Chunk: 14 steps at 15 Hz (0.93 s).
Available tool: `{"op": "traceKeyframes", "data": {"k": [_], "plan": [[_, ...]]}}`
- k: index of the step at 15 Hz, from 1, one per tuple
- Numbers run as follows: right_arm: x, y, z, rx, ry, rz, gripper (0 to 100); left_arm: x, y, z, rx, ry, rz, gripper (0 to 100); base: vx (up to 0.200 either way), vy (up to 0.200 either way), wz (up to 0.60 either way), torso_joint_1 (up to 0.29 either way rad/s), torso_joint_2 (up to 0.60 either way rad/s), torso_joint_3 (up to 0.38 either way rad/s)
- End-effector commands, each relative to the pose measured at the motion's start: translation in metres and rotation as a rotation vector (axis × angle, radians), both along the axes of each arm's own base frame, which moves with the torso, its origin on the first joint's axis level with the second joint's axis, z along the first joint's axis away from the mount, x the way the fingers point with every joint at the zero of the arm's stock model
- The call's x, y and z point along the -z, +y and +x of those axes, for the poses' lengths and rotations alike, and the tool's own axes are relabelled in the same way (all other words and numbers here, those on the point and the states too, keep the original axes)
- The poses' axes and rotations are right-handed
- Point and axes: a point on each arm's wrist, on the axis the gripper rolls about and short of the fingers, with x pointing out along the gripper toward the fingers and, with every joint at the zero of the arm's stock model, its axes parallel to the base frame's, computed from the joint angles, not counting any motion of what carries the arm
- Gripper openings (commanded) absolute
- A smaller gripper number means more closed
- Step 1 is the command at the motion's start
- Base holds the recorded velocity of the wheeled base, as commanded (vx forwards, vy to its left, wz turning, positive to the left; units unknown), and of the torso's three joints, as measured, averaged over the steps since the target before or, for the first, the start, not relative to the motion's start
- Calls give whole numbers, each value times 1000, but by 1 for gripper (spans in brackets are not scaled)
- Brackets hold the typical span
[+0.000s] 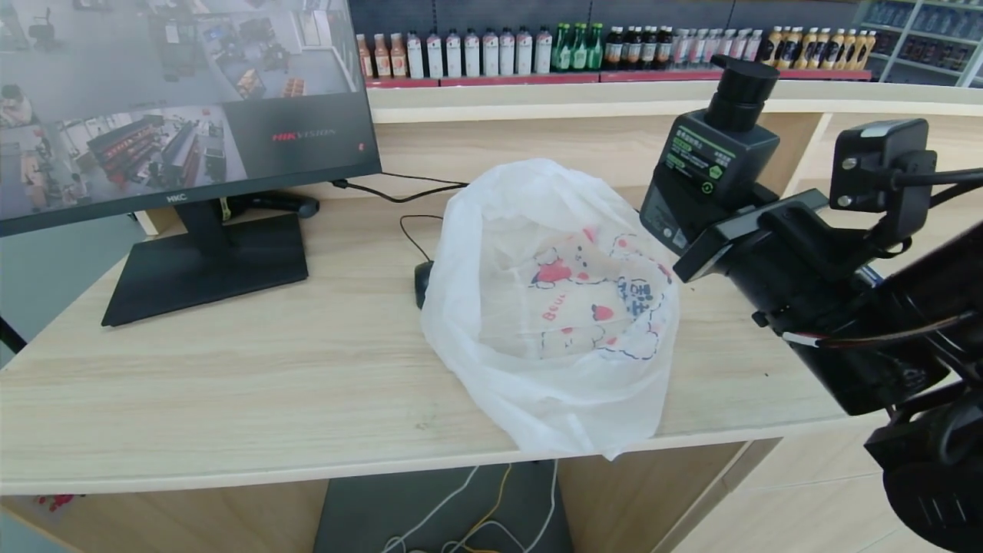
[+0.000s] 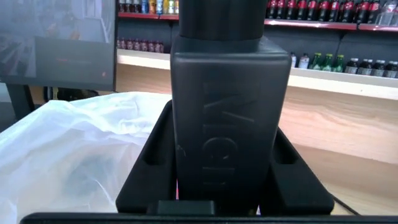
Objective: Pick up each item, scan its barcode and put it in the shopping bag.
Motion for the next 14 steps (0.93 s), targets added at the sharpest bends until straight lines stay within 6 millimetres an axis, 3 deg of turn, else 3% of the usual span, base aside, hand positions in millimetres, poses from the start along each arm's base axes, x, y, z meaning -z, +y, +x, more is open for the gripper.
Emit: {"op": "traceKeyframes", "data": {"k": [1, 3, 9, 14], "plan": [[-4, 28, 1, -25, 18, 10, 0, 0, 0, 0, 0, 0, 0, 100, 0, 0, 0, 0, 0, 0], [-9, 52, 2, -16, 49, 35, 0, 0, 0, 0, 0, 0, 0, 100, 0, 0, 0, 0, 0, 0], [-2, 117, 18, 26, 99, 110, 0, 0, 0, 0, -2, 0, 0, 100, 0, 0, 0, 0, 0, 0], [3, 127, 25, 150, 143, 178, 0, 0, 0, 0, 0, 0, 0, 100, 0, 0, 0, 0, 0, 0]]}}
